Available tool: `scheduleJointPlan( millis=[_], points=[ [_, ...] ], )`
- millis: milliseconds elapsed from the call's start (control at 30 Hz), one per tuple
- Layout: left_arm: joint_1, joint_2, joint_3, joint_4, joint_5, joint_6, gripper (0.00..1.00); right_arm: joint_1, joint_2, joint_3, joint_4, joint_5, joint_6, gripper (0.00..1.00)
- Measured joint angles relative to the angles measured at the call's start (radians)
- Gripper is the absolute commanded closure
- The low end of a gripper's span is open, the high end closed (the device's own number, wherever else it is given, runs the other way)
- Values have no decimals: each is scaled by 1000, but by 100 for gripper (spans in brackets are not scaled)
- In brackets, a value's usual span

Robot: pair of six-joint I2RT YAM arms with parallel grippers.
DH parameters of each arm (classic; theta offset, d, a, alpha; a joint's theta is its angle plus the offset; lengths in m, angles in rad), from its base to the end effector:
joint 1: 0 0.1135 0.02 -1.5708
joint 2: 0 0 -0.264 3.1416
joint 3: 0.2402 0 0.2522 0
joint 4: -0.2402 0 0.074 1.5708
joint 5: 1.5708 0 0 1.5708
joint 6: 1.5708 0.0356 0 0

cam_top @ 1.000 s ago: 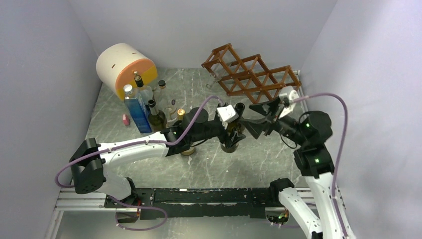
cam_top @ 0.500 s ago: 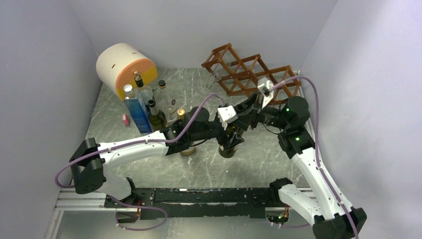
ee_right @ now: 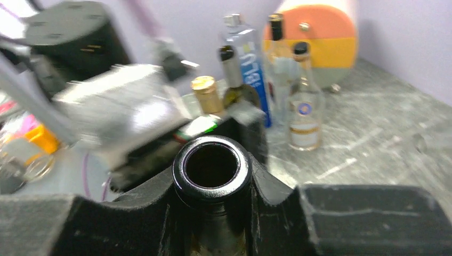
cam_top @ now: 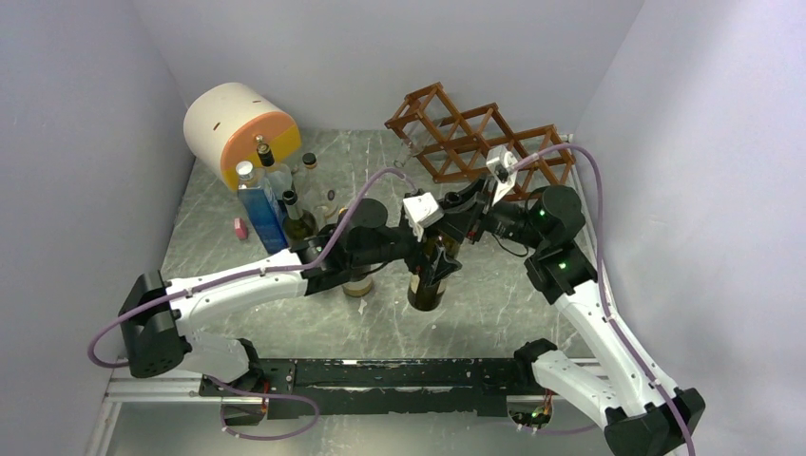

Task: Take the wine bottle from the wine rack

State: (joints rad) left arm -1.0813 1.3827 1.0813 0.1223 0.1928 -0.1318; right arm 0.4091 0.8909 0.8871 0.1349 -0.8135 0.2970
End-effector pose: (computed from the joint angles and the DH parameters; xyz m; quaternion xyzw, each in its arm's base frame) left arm 0.1489 -0.2941 0.3380 0.4041 0.6513 -0.4244 0.4821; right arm 0.1703 0.1020 0.3907 -0.3309 0.5879 0.4835 0.5578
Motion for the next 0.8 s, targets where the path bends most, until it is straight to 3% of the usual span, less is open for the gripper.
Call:
scheduleJointPlan(
  millis=[167,533,800],
  points=[
    [-2,-56,0,-12,-24,4,1,5,-5,24,-74,133,14,100],
    [5,-198,0,-51,-143,31,4,-49,-6,55,-117,265,45,100],
    [-18,-282,106,-93,-117,54,7,-107,157,55,-93,412,-44,100]
  ],
)
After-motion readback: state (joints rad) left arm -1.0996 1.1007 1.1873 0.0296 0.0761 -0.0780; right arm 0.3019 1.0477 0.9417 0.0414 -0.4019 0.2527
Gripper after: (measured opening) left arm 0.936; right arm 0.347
